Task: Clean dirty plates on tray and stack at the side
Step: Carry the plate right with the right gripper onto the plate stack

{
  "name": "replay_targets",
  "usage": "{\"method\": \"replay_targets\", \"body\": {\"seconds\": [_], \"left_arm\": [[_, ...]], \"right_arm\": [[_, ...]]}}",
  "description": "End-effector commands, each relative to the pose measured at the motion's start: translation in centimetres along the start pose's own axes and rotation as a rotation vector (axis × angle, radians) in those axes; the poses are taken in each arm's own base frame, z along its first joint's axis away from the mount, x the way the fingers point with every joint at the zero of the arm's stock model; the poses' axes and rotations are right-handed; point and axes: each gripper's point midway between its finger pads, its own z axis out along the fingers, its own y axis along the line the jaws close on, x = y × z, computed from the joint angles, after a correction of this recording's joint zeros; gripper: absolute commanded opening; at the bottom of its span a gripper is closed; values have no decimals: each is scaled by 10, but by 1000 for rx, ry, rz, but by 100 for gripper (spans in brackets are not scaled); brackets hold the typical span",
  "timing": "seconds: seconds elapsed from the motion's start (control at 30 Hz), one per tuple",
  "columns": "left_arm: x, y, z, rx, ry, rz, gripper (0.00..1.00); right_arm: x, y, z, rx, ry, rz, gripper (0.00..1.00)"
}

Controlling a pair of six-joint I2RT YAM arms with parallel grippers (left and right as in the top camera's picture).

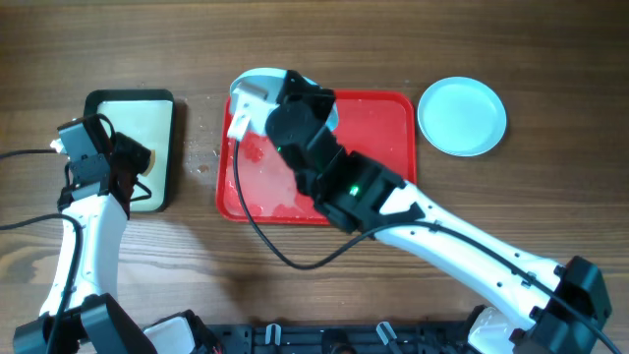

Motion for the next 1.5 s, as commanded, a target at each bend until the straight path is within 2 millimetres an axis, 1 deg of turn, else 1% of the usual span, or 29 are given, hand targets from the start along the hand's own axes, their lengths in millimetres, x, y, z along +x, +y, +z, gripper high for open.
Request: {"method": "replay_targets", "body": {"seconds": [0.0,0.13,0.23,0.27,0.3,0.33,0.37,0.4,0.43,0.5,0.53,0.57,0.63,0.67,0.7,0.73,0.77,0.8,0.87,0.93,0.97,1.0,1.07,1.17,1.23,1.33,1.37,1.4,1.47], "left_arm": [[3,-4,-1,14,9,-8,4],[3,-3,-1,14,9,-8,4],[3,-4,-1,14,9,-8,4],[3,-3,-1,14,9,-8,4],[3,-3,-1,14,9,-8,4],[3,-4,-1,14,9,-8,4],[3,-4,-1,14,10,-8,4],[3,-4,-1,14,9,-8,4],[3,-4,-1,14,9,-8,4],[3,-3,-1,14,10,-8,4],[3,-3,-1,14,9,-8,4],[3,-3,-1,14,9,-8,4],[3,-4,-1,14,9,-8,4],[3,-4,-1,14,9,-8,4],[3,-3,-1,14,9,-8,4],[3,-3,-1,14,10,-8,4],[3,-4,-1,14,9,-8,4],[3,-4,-1,14,9,-8,4],[3,-3,-1,14,9,-8,4],[3,-3,-1,14,9,-8,4],[3,-3,-1,14,9,-7,4],[3,-3,-1,14,9,-7,4],[3,-3,-1,14,9,-7,4],[3,-3,0,13,10,-8,4],[5,-2,2,9,16,-8,4],[6,-2,3,5,20,-7,4],[6,-2,3,6,20,-7,4],[5,-2,3,7,19,-7,4],[4,-3,3,10,15,-7,4]], "right_arm": [[0,-18,-8,78,65,-262,5],[-2,-19,-9,86,55,-196,4],[17,-23,1,94,89,68,4],[32,-23,10,88,115,218,4],[51,-13,25,31,123,430,4],[57,2,36,-59,101,565,4],[61,27,47,-206,69,622,4],[80,47,56,-308,96,582,4],[98,47,57,-294,158,570,4],[125,14,51,-128,262,564,4],[131,-1,47,-61,283,575,4],[127,-8,47,-50,259,592,4],[103,21,51,-228,143,585,4],[96,60,51,-419,89,521,4],[101,96,51,-569,82,517,4],[113,110,55,-613,129,599,4],[129,114,64,-605,211,741,4],[154,104,75,-543,300,965,4],[197,78,88,-417,386,1237,4],[271,55,93,-254,509,1495,4],[304,52,88,-210,573,1579,4],[352,55,76,-204,653,1679,4],[386,60,63,-212,698,1754,4],[444,91,35,-161,816,1842,4],[463,107,27,-125,842,1863,4],[479,121,21,-47,892,1830,5],[481,122,21,-32,897,1824,31],[481,122,22,-30,891,1824,53],[476,121,25,-53,861,1838,64]]}}
